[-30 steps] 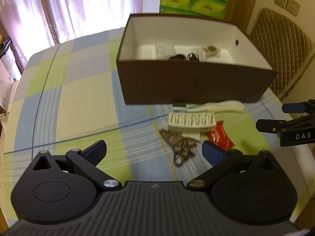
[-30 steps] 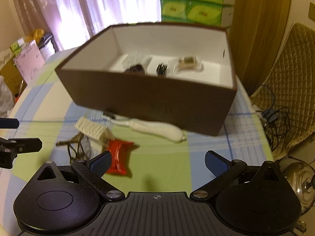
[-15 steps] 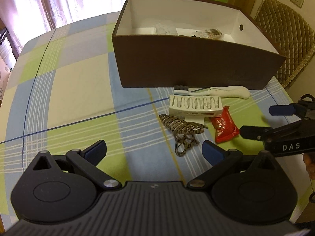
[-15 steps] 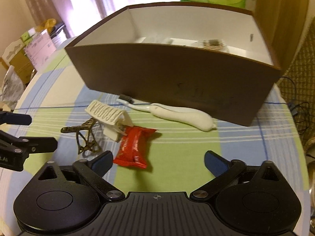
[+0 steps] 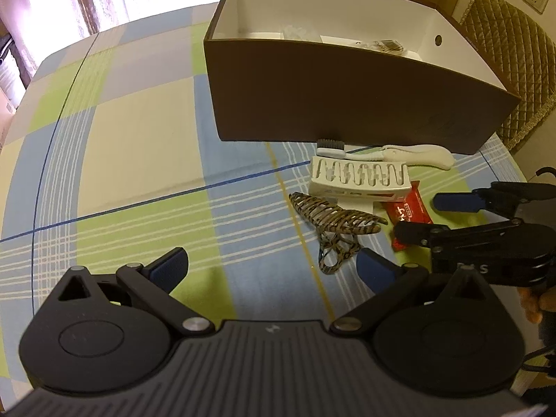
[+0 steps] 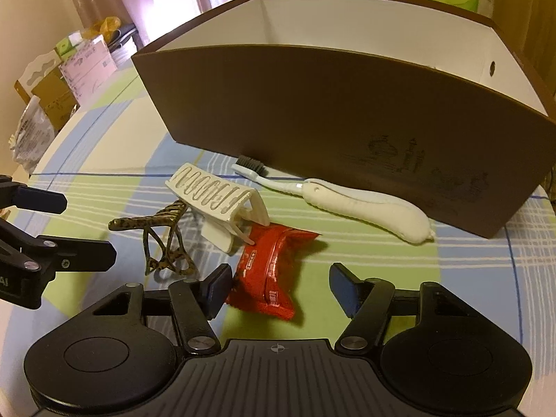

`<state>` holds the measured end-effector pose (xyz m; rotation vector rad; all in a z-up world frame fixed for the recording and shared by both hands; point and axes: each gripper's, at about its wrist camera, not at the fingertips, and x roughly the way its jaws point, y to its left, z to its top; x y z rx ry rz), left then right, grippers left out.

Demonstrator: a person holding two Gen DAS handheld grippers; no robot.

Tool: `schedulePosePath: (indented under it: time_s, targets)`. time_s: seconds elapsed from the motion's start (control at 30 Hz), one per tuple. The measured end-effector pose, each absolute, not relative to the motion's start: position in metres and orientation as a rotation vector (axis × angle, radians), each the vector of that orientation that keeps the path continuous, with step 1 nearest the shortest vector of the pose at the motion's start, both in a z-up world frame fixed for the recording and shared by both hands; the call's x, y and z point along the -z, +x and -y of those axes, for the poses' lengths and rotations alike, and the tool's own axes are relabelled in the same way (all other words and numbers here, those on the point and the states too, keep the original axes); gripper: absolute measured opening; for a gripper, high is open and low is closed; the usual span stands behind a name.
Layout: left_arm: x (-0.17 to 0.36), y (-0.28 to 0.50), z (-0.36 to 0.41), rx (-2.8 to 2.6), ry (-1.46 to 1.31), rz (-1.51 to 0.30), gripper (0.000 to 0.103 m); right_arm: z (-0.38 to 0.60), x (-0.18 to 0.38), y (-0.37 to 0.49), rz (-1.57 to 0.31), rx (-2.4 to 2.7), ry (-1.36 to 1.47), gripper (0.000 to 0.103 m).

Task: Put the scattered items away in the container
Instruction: 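Grasp the red candy packet with the right tool, then grasp the brown claw hair clip with the left tool while the right tool opens over the red packet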

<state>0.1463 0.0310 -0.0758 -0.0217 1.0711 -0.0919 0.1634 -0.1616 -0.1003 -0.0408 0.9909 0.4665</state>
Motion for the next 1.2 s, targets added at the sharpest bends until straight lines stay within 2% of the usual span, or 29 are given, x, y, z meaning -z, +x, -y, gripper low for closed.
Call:
schedulePosePath:
  time_s: [0.03,0.1,0.53,0.9,0.93,1.0,1.03,1.13,1.2]
  targets:
    - [0.076,0.146,-0.031,0.093,-0.022,-1.072,0.102,0.161,0.102,0.164,-0.991,-0.468,-0.045,0.047]
    - [0.077,0.147,-0.031,0.095,-0.025,-1.074,0.102,0.163,0.102,0.164,-0.992,-0.463,-0.052,0.043]
    - [0.085,0.154,-0.016,0.154,-0.045,-1.071,0.101,0.204,0.097,0.163,-1.013,-0.379,0.013,0.042]
    - [0.104,0.177,0.007,0.158,0.022,-1.044,0.095,0.214,0.095,0.158,-1.020,-0.354,0.011,0.042]
    - [0.106,0.178,0.007,0.156,0.028,-1.044,0.091,0.214,0.095,0.158,-1.020,-0.352,0.011,0.042]
    - [0.110,0.180,0.006,0.156,0.035,-1.047,0.075,0.215,0.095,0.157,-1.020,-0.351,0.011,0.042]
    - [0.113,0.180,0.005,0.157,0.033,-1.053,0.064,0.215,0.095,0.156,-1.020,-0.351,0.010,0.042]
    - [0.118,0.178,-0.002,0.173,-0.005,-1.073,0.042,0.215,0.095,0.155,-1.021,-0.365,0.008,0.042]
    - [0.118,0.173,-0.005,0.182,0.019,-1.062,0.036,0.217,0.095,0.152,-1.024,-0.380,0.011,0.042]
